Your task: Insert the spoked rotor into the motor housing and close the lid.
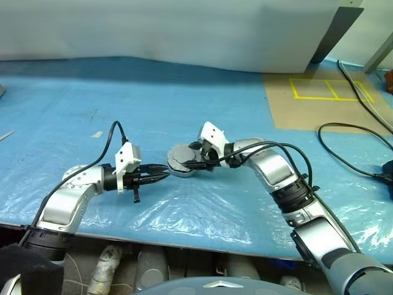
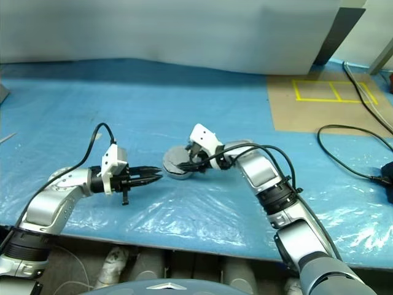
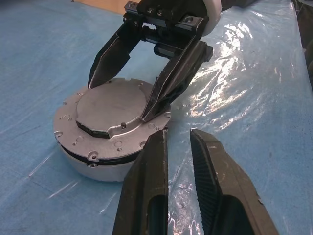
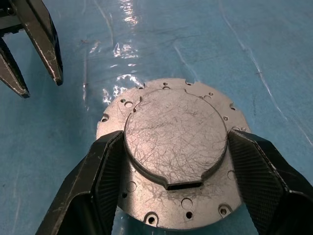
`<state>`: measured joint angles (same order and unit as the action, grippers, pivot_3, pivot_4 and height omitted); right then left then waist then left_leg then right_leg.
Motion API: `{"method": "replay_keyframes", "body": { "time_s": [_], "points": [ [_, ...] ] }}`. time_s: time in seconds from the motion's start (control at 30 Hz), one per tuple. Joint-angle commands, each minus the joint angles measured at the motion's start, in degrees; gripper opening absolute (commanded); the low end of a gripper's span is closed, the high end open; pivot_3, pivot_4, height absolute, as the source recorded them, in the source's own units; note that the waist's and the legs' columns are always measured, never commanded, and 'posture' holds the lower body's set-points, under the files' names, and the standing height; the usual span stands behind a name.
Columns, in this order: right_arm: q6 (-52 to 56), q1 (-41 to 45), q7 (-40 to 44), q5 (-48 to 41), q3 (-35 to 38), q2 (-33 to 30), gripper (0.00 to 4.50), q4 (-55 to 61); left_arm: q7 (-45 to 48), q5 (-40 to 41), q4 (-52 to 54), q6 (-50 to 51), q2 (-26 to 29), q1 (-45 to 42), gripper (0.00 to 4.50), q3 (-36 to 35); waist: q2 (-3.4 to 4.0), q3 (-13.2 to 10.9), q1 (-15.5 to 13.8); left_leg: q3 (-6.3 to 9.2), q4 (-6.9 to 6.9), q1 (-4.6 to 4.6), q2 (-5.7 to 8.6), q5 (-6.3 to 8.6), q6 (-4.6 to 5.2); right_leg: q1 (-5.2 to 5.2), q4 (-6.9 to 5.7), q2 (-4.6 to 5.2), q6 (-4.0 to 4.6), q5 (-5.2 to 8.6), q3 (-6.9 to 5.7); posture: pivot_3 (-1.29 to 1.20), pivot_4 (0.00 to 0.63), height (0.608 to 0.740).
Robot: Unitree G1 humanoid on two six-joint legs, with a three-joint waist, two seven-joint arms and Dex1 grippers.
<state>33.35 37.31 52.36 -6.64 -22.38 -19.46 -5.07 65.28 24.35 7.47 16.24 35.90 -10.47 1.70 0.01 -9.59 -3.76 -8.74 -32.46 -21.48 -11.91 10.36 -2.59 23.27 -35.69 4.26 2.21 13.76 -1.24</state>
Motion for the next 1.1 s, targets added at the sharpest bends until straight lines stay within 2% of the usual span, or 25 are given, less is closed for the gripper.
{"method": "replay_keyframes", "body": {
  "time_s": [0.03,0.3,0.57,0.87,1.1],
  "points": [
    [-1.52,0.41,0.34,1.40,-1.45,-0.12,2.97,0.46,-0.08,0.88,0.80,-0.27,0.72,-0.15,0.77,-1.41,0.00,0.00,0.02,0.00,0.00,0.00,0.00,0.00,0.00,0.00,0.00,0.00,0.00,0.00,0.00,0.00,0.150,0.740],
    [-3.48,-0.50,0.77,2.13,-0.49,-1.84,2.97,-0.71,0.08,0.62,0.20,-0.42,0.69,-0.95,0.77,-1.12,0.00,0.00,-0.09,0.00,-0.01,0.02,0.00,0.00,0.00,-0.02,-0.02,0.01,0.00,0.00,0.00,0.00,0.150,0.740],
    [-4.16,-1.83,-1.70,3.59,-1.87,0.58,2.97,-2.89,-0.02,0.43,-0.10,-0.42,0.41,-1.56,0.77,-0.69,-0.01,0.01,0.14,0.00,-0.04,0.09,-0.01,0.00,0.00,-0.05,-0.05,0.00,0.00,0.00,0.02,0.00,0.150,0.740],
    [-11.65,-4.16,-2.78,10.46,-5.76,-2.58,2.97,-10.04,-1.47,-0.37,-0.17,-0.38,-0.07,-1.86,0.77,-0.45,0.03,0.14,0.38,-0.02,-0.01,0.62,0.02,0.01,0.00,-0.55,-0.05,0.02,0.00,0.00,0.08,0.00,0.150,0.740],
    [-12.35,-5.71,-1.01,8.56,-4.35,-4.07,2.97,-8.22,-7.09,-4.47,-4.05,-2.52,-3.62,-4.56,0.77,0.90,0.12,0.24,-0.33,-0.03,0.11,1.24,0.06,0.03,0.03,-1.14,0.06,0.07,-0.04,0.03,0.14,0.00,0.150,0.740]
  ]
}}
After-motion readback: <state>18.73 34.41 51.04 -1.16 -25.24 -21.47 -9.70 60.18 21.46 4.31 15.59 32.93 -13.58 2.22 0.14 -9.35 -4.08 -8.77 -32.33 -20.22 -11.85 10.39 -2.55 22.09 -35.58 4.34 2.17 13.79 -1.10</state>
